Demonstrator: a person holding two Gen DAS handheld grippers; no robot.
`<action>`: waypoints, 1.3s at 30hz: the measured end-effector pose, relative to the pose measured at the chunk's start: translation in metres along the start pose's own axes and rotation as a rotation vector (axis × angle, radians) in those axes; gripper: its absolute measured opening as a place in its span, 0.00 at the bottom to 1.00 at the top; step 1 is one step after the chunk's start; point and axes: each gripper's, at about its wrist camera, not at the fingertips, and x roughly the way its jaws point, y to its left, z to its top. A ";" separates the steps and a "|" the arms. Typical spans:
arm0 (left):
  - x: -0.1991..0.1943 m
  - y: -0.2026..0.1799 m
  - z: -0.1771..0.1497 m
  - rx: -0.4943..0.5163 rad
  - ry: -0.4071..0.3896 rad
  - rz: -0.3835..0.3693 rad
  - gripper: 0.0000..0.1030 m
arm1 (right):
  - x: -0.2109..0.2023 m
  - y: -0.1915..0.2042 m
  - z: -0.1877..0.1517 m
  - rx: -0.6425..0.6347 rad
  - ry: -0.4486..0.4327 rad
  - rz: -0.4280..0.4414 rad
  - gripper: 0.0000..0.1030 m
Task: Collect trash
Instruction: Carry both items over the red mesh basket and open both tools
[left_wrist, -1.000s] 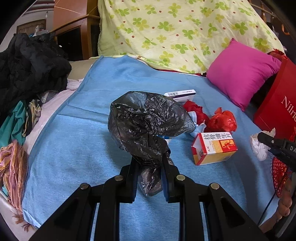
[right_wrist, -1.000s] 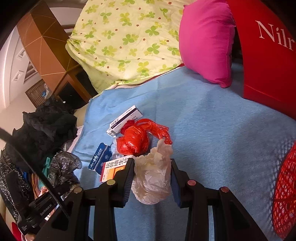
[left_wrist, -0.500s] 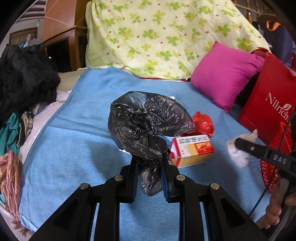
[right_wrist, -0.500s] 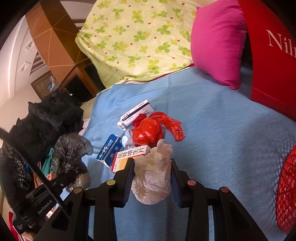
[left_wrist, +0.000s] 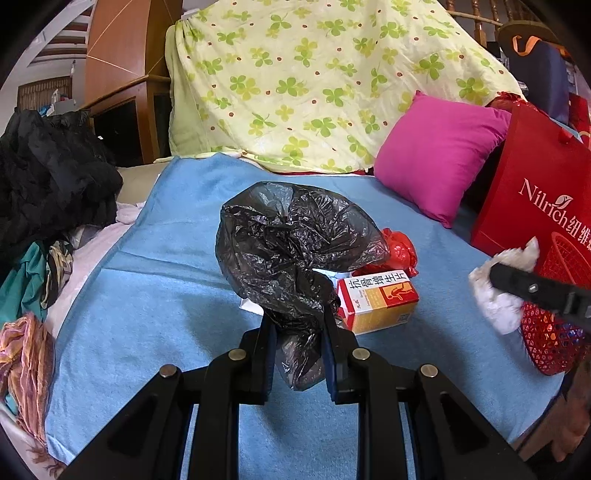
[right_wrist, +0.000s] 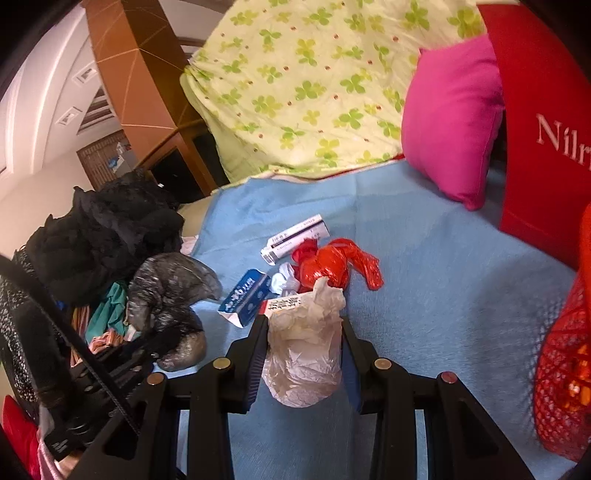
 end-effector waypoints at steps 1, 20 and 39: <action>-0.002 -0.002 -0.001 -0.001 0.000 -0.007 0.23 | -0.006 0.001 0.000 -0.006 -0.010 0.000 0.38; -0.071 -0.148 0.049 0.125 -0.083 -0.348 0.23 | -0.153 -0.088 0.010 0.106 -0.338 -0.029 0.39; -0.046 -0.310 0.052 0.258 0.046 -0.554 0.61 | -0.234 -0.237 -0.009 0.543 -0.519 -0.104 0.74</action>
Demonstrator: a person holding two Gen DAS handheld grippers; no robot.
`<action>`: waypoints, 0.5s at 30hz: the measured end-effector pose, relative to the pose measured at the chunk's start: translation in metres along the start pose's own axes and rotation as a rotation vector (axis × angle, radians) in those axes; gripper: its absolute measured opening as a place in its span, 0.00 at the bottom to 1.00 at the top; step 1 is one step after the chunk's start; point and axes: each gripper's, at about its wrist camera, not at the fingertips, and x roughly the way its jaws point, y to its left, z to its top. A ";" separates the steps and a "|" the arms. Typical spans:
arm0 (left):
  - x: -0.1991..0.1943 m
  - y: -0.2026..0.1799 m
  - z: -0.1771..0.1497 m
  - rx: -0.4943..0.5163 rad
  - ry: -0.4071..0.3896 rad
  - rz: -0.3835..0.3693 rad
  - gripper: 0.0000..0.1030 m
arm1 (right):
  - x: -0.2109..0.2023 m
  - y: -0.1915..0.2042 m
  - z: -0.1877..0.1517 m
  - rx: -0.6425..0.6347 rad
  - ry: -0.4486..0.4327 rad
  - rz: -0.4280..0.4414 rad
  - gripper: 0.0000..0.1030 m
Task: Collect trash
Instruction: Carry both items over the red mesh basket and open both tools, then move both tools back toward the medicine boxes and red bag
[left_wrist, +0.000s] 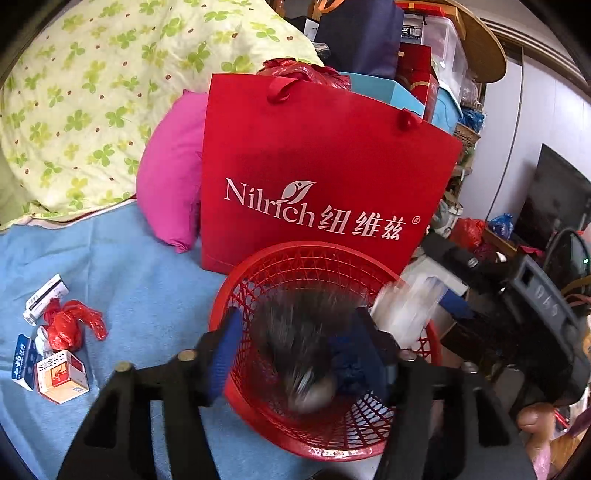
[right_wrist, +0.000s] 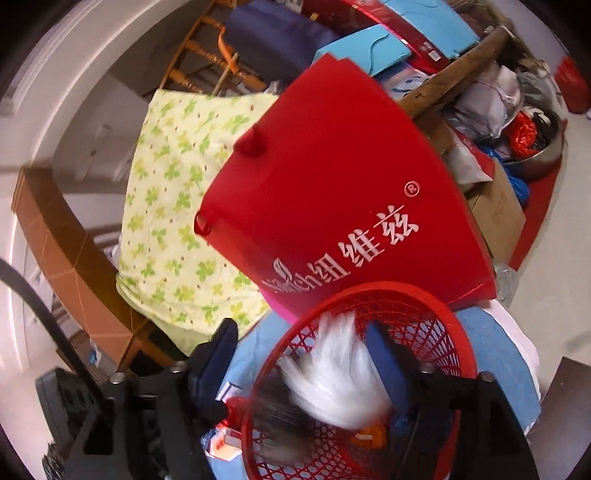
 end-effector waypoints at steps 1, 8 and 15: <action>-0.002 0.001 -0.002 0.002 0.003 -0.003 0.61 | -0.001 0.002 0.000 -0.009 -0.008 0.001 0.74; -0.037 0.035 -0.026 -0.033 -0.036 0.098 0.65 | -0.005 0.031 -0.011 -0.112 -0.049 0.029 0.74; -0.095 0.121 -0.080 -0.137 -0.081 0.347 0.69 | -0.006 0.104 -0.056 -0.325 -0.053 0.167 0.74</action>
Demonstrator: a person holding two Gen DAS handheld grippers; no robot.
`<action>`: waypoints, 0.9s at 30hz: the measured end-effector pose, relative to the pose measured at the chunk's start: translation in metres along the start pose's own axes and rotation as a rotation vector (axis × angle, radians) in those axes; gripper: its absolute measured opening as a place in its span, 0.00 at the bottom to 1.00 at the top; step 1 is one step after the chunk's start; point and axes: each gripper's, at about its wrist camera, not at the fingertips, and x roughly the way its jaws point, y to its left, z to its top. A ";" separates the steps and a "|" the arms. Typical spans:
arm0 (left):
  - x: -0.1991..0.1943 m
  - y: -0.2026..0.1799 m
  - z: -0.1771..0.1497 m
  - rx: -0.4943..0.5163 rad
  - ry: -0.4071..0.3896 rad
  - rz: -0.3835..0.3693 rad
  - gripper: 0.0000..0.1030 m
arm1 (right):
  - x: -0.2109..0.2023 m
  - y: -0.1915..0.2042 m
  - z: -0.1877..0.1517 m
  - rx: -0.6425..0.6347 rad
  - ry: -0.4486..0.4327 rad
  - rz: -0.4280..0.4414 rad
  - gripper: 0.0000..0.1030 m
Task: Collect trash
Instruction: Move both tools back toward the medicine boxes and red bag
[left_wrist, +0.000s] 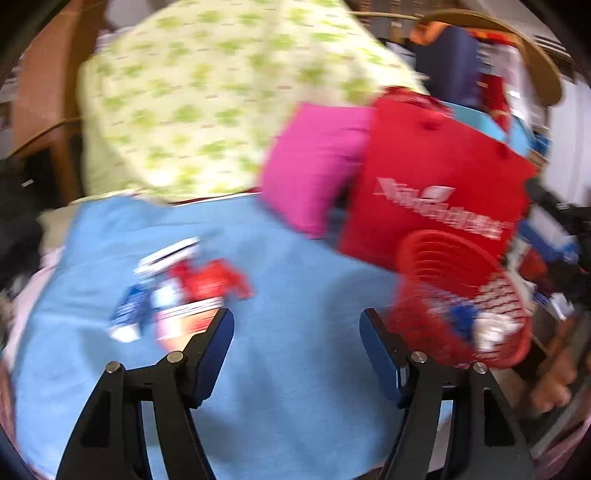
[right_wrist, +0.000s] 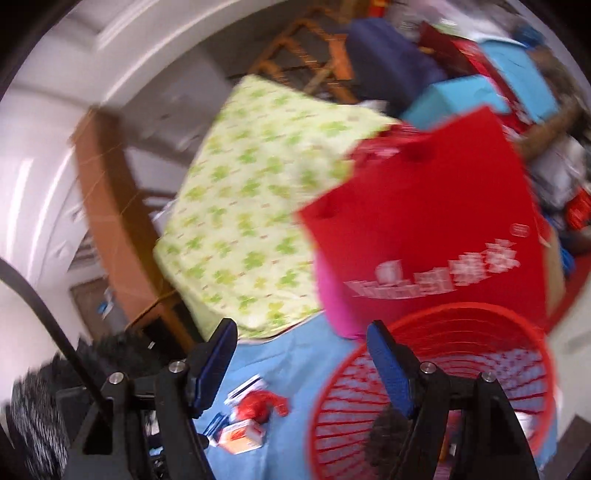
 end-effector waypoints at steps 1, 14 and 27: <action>-0.002 0.015 -0.005 -0.015 0.000 0.037 0.70 | 0.004 0.017 -0.007 -0.034 0.016 0.044 0.74; 0.014 0.174 -0.066 -0.189 0.104 0.325 0.72 | 0.135 0.107 -0.121 -0.186 0.516 0.039 0.79; 0.107 0.226 -0.075 -0.216 0.242 0.372 0.72 | 0.258 0.030 -0.173 -0.258 0.649 -0.295 0.79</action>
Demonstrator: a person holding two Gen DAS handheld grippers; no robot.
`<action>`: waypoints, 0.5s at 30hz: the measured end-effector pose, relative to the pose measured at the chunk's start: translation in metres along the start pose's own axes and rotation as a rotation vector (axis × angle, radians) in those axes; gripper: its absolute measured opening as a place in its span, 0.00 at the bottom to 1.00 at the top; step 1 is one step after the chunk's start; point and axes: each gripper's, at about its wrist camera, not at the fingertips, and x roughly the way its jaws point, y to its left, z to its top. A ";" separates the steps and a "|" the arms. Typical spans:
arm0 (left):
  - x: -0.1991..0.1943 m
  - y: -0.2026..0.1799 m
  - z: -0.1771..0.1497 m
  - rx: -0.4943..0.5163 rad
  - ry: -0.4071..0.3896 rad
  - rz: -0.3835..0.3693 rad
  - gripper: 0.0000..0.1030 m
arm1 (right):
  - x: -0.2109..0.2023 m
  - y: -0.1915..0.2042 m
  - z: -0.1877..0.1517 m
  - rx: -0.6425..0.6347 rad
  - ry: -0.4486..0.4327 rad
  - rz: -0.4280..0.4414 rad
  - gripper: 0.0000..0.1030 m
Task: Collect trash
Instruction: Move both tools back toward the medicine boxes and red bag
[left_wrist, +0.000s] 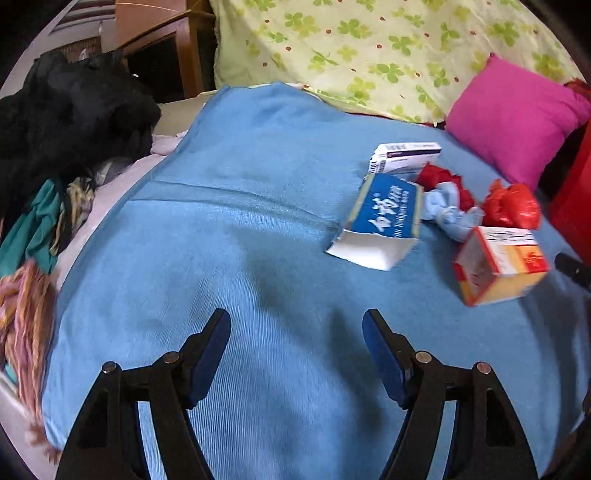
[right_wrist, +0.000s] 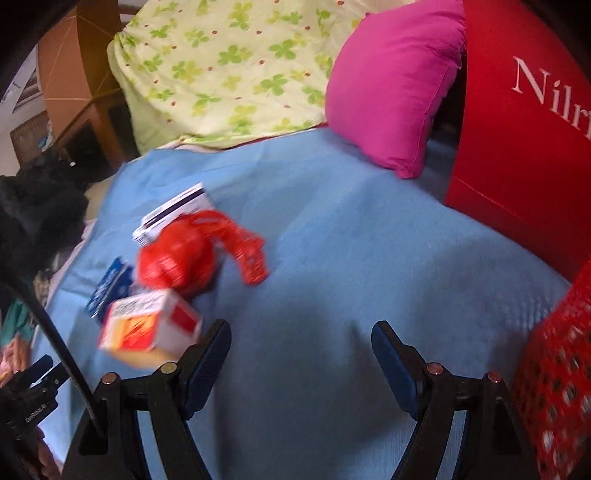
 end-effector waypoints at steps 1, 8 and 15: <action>0.006 0.001 0.002 0.001 0.002 0.003 0.72 | 0.005 -0.003 0.001 0.001 -0.002 -0.021 0.79; 0.033 0.011 0.004 -0.005 -0.013 0.020 0.88 | 0.038 -0.009 0.004 -0.067 0.020 -0.064 0.87; 0.042 0.014 0.005 -0.032 -0.023 0.073 1.00 | 0.043 -0.005 0.001 -0.116 0.030 -0.051 0.97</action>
